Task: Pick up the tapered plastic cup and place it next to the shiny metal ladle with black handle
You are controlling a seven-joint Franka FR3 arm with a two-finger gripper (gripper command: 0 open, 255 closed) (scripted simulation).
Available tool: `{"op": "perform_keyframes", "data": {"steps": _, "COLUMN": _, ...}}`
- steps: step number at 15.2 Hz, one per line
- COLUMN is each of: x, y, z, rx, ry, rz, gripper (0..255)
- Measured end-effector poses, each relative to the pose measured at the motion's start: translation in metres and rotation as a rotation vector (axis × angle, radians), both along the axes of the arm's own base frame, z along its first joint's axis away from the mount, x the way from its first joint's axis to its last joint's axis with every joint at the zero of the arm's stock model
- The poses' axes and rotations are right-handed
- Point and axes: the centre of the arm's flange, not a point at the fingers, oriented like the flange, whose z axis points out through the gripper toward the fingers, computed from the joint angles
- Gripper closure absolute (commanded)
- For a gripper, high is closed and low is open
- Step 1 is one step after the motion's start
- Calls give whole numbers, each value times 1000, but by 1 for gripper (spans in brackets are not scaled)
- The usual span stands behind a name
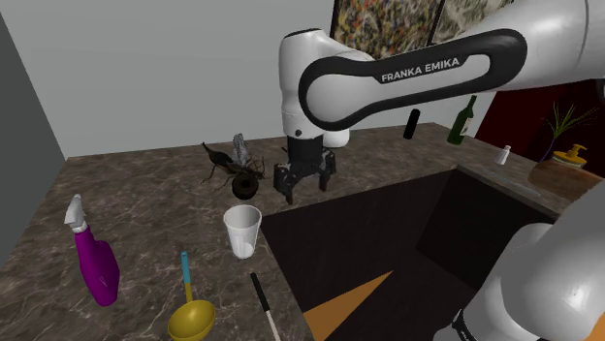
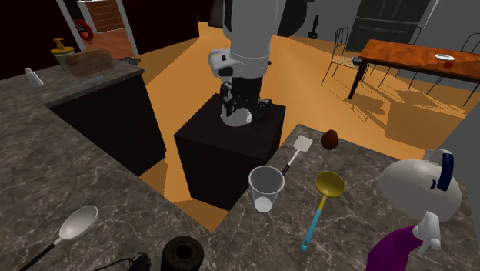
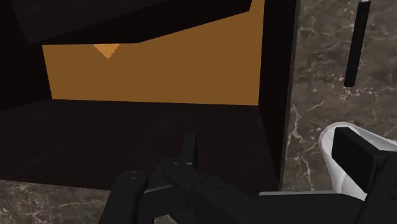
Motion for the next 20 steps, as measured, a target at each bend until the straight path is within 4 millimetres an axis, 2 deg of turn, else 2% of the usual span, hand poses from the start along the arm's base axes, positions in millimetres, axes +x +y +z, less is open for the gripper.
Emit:
{"op": "perform_keyframes", "data": {"steps": 15, "x": 113, "y": 150, "z": -74, "rx": -17, "ry": -19, "rz": -12, "gripper": 0}}
{"op": "perform_keyframes", "data": {"steps": 20, "x": 120, "y": 155, "z": -100, "rx": -19, "ry": -20, "rz": -14, "gripper": 0}}
